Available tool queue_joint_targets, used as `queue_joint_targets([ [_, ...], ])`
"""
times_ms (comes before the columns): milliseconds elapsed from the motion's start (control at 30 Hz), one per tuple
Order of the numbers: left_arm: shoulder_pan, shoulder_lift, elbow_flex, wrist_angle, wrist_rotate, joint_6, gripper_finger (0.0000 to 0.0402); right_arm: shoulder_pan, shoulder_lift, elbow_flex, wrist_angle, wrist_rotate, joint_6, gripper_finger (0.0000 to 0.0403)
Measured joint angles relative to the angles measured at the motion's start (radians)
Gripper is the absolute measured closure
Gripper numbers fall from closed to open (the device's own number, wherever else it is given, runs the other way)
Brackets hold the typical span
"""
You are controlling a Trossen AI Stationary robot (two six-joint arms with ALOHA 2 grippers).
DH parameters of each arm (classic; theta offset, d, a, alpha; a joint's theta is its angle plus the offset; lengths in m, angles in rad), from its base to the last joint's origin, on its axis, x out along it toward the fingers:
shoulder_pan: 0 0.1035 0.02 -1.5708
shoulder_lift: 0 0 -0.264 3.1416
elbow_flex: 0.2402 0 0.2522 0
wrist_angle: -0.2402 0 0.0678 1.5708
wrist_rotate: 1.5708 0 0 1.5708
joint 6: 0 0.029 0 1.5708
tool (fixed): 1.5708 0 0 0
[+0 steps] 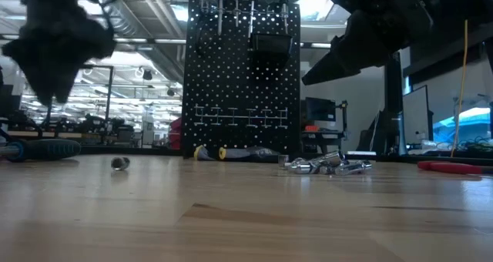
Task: Hang tools onto peg board
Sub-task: Hang the dark blue screwdriver on the pegboard
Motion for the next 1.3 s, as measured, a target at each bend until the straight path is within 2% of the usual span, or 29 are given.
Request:
queue_joint_targets([
  [367,0.04,0.035,-0.152,0.053,-0.025,-0.086,0.0196,0.001,0.0,0.0,-0.003,-0.001,0.004,0.0194],
  [800,0.102,0.041,-0.247,0.189,-0.129,-0.104,0.0196,0.001,0.0,0.0,-0.005,-0.001,0.003,0.0194],
  [1100,0.108,0.038,-0.325,0.314,-0.133,-0.059,0.0196,0.001,0.0,0.0,-0.008,-0.002,0.003,0.0194],
  [1300,0.109,0.039,-0.328,0.325,-0.137,0.034,0.0196,0.001,0.0,0.0,-0.008,-0.004,0.003,0.0194],
])
